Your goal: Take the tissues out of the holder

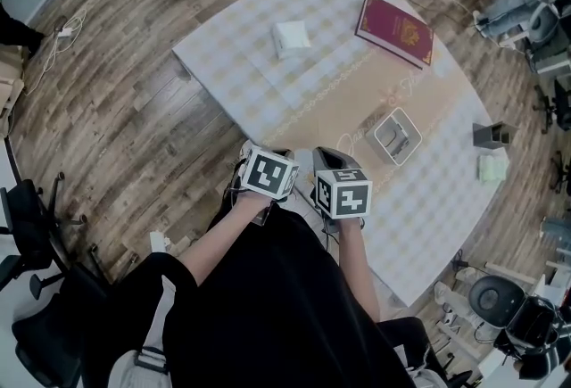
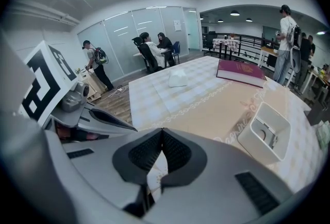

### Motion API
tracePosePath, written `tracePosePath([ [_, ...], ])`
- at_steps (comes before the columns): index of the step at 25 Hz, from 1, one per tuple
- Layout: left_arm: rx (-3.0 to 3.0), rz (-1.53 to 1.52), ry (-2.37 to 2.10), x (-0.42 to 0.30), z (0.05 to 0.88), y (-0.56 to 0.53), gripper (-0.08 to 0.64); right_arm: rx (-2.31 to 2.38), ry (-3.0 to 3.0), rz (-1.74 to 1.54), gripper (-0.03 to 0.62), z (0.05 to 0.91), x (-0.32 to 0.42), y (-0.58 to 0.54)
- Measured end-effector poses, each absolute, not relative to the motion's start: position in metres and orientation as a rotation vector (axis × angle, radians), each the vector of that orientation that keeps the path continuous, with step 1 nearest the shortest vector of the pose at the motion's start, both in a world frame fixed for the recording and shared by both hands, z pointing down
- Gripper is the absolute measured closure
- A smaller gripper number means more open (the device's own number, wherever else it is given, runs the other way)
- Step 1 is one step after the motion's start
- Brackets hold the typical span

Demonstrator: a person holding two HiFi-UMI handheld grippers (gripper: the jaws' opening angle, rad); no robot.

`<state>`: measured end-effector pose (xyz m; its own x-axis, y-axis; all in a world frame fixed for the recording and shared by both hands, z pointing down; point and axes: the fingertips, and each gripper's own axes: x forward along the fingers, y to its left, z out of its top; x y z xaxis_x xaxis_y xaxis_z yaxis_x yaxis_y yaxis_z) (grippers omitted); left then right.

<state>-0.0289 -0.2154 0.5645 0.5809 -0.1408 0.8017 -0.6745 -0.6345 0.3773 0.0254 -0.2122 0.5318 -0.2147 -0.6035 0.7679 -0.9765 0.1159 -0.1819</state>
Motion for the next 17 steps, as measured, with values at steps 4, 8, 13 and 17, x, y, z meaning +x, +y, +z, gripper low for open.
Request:
tracePosePath([
  [4,2.125,0.997,-0.646,-0.025,0.563,-0.220,0.560,1.515,-1.893,0.929,0.578,0.529,0.023,-0.220],
  [8,2.120,0.991,-0.663,-0.027,0.562,-0.230,0.560,1.489,-1.912,0.913,0.578,0.528,0.018,-0.231],
  [13,2.101,0.980,-0.690,-0.037,0.561,-0.245,0.560,1.460,-1.926,0.901,0.578,0.526,0.012,-0.248],
  [17,2.090,0.980,-0.691,-0.041,0.563,-0.257,0.560,1.445,-1.927,0.906,0.578,0.527,0.008,-0.262],
])
